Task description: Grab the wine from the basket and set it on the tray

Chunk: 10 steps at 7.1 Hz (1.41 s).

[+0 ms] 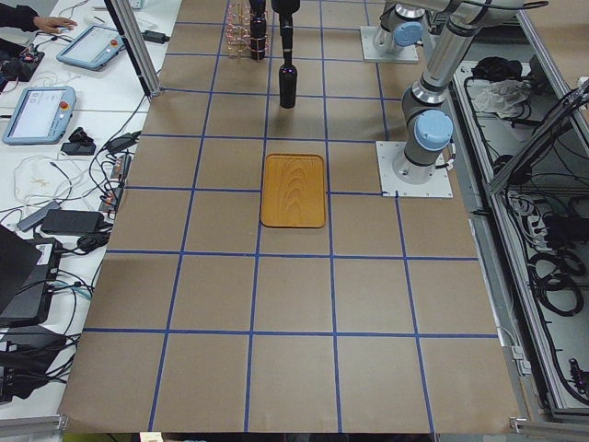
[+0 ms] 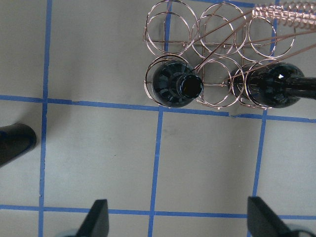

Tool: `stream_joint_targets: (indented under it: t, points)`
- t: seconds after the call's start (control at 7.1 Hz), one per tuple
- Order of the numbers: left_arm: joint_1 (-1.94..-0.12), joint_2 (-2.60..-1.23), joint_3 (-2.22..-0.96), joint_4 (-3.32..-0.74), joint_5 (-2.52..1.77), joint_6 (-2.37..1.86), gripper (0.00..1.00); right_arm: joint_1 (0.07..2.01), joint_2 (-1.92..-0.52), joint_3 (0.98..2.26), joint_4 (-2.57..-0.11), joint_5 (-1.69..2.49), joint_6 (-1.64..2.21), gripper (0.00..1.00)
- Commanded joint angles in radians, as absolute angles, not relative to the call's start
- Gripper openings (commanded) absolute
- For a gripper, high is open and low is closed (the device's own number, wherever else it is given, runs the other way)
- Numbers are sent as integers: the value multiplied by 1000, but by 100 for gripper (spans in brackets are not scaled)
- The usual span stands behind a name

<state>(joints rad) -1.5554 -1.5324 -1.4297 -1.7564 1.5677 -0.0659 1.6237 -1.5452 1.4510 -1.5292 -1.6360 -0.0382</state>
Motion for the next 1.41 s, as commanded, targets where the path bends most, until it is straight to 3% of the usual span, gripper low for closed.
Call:
stream_joint_targets:
  t: [0.0,0.99,1.27]
  points:
    - [-1555,-1532,-1434,-1756,1569,-66,100,1575,-1557,1451,-1506,-1583,-75,100]
    - [-1572,-1575,-1450,-1688,1548,-160,100,1580,-1569,1462,-1505,-1594,-107,100]
    - [-1693,-1629,-1454,-1605,1489,-350,100,1580,-1571,1476,-1506,-1594,-112,100]
